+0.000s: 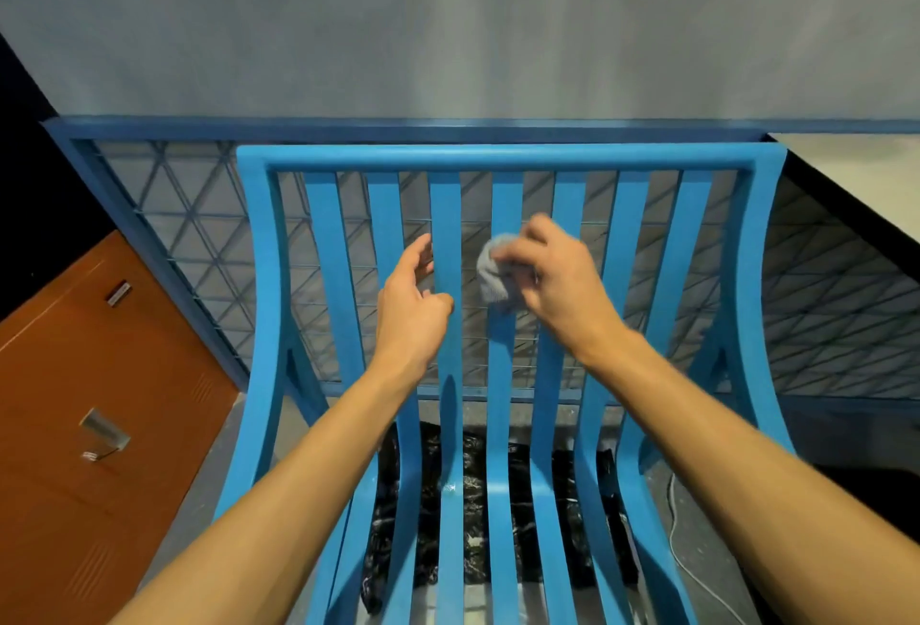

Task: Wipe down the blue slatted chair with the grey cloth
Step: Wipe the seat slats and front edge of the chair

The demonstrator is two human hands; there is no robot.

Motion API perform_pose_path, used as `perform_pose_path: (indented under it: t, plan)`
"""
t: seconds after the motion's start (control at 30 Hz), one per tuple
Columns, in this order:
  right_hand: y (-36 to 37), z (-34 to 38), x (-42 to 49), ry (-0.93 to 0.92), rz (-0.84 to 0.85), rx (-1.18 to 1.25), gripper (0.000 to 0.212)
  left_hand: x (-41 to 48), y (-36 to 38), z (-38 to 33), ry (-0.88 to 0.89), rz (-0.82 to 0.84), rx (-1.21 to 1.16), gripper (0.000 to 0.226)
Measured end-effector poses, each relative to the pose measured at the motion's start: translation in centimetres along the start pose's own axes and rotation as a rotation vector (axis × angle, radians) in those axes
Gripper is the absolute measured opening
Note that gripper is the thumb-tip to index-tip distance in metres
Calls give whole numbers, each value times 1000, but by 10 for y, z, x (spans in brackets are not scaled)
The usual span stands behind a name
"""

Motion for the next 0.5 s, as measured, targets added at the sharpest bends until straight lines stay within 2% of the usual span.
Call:
perform_pose_path:
  t: [0.07, 0.17, 0.23, 0.37, 0.5]
  plan:
    - [34, -9, -24, 24, 107, -27, 13, 1, -2, 2, 11, -3, 31, 73]
    - [46, -10, -31, 61, 204, -65, 22, -1, 0, 4, 3, 0, 22, 76]
    - [24, -3, -16, 35, 143, -59, 20, -1, 1, 4, -7, 15, -1, 78]
    - [-24, 6, 20, 7, -86, -42, 20, 0, -1, 6, -19, 22, -38, 79]
    - [6, -7, -4, 2, -76, 10, 16, 1, -3, 8, -16, 38, -37, 79]
Point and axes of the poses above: each hand's wrist, its own x-axis towards the middle knuckle, its own y-axis out of the palm, z = x × y, the point moved 5 cm from there along x, towards the middle knuckle, and after that the axes turned 15 degrees about z, right-handed, at the moved point
